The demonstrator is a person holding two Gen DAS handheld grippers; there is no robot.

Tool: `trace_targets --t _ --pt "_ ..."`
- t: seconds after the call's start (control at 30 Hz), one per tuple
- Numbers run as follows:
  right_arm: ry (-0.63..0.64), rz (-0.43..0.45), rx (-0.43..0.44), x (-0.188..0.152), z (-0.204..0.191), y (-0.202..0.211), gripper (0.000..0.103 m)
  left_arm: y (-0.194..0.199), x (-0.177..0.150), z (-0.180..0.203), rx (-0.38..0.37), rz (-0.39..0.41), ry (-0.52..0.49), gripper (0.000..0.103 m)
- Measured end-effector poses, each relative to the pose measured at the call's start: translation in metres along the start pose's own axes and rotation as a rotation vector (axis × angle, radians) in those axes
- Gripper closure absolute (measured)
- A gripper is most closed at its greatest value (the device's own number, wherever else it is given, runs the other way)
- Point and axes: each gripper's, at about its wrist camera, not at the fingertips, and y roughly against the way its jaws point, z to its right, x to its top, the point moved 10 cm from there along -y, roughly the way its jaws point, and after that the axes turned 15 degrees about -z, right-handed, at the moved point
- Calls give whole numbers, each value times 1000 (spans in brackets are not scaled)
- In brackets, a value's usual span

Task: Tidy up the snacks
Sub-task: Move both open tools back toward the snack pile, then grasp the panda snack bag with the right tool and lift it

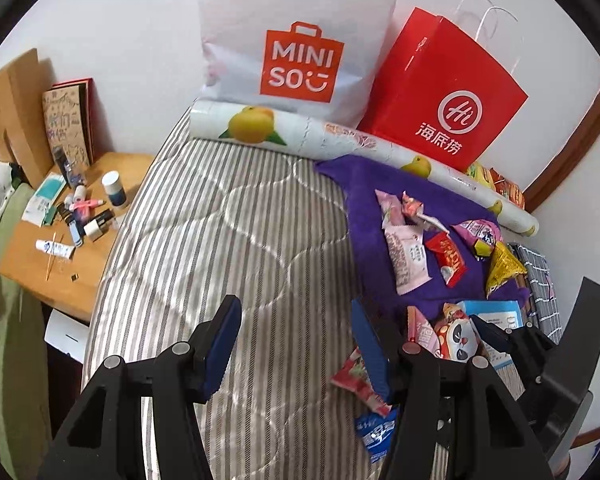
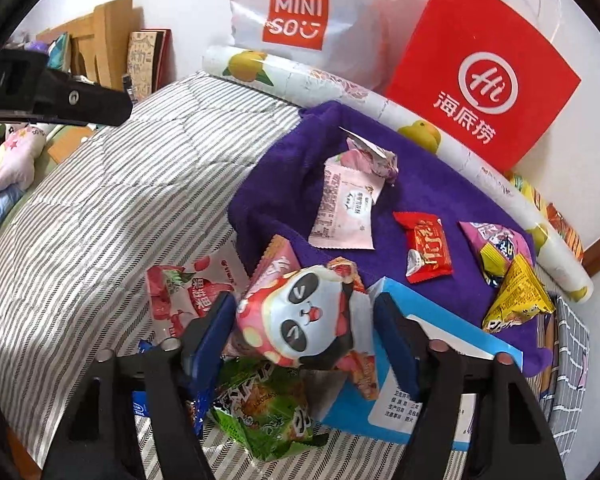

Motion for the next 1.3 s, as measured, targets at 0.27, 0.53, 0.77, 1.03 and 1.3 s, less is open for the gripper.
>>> trace_targets --t 0.27,0.53,0.77,1.03,1.3 --pt "-46 46 85 -9 6 20 49 -7 -25 -3 -4 -29 19 49" --pt "-128 153 158 -28 27 71 50 -19 -54 15 12 -70 -3 49" --pt "-215 184 193 -84 62 97 50 -38 -68 49 -4 -104 -65 49" --pt "-319 156 171 -153 100 93 50 -63 -55 84 -8 -128 -155 48" --pt "-437 97 209 -200 123 61 49 -83 -60 87 36 -173 -232 44"
